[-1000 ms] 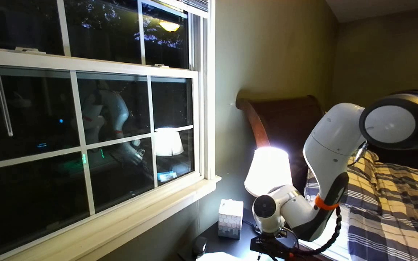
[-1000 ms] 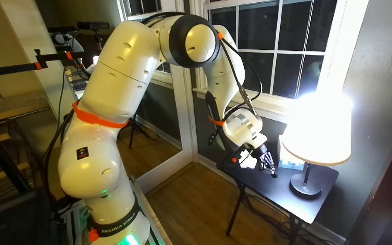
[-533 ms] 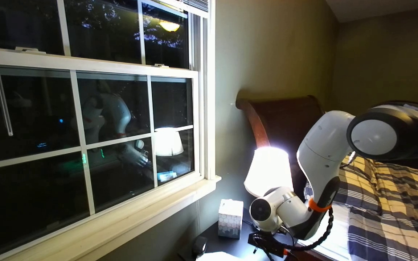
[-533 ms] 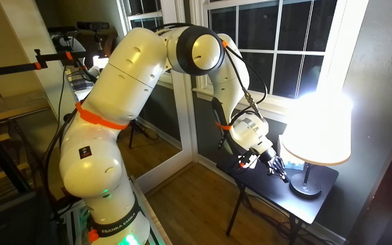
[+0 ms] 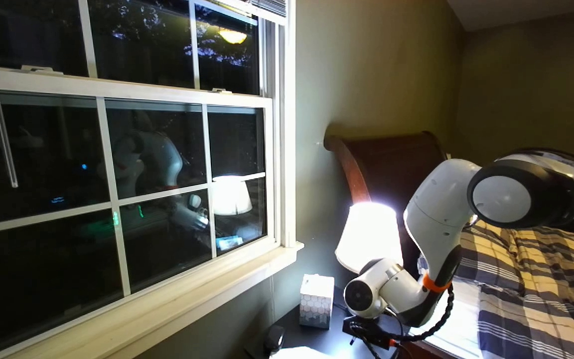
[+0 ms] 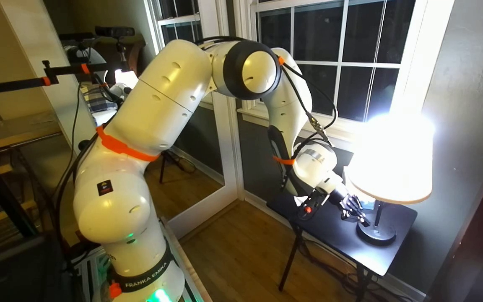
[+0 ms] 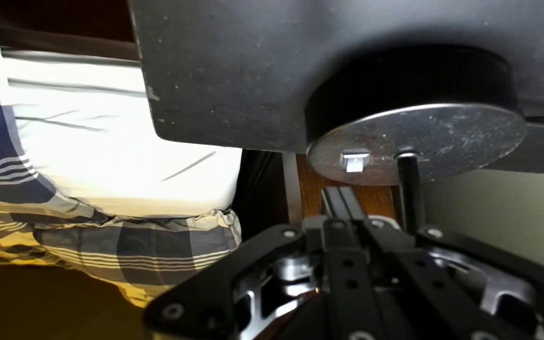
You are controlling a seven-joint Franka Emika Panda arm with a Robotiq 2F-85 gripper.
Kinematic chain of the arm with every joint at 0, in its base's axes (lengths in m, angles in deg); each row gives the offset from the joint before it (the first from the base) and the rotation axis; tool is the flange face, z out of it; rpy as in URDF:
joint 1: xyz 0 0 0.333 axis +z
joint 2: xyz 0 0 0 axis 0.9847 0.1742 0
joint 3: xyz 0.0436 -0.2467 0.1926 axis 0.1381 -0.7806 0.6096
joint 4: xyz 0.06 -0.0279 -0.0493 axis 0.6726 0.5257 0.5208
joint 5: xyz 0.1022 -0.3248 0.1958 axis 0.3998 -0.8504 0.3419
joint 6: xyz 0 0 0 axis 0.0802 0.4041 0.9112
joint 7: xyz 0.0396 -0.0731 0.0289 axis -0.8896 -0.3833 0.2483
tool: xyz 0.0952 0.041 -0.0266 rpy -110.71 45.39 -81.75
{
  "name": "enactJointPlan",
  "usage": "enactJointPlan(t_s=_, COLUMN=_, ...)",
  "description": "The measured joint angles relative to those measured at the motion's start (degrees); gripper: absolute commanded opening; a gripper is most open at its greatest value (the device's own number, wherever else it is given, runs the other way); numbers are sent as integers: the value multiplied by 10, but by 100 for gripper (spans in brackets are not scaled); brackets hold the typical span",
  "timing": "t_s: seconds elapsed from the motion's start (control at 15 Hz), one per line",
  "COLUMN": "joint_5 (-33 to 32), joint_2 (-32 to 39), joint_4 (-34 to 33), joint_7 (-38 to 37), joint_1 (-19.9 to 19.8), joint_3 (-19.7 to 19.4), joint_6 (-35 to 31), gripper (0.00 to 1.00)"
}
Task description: Turn off the table lamp
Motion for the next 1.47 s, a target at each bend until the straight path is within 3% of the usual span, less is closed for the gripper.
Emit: enactJointPlan(t_s=1.47, joint_5=-55, joint_2=27, joint_4=-32, joint_7=1, joint_1=-9, joint_3=0, joint_6=9, gripper=0)
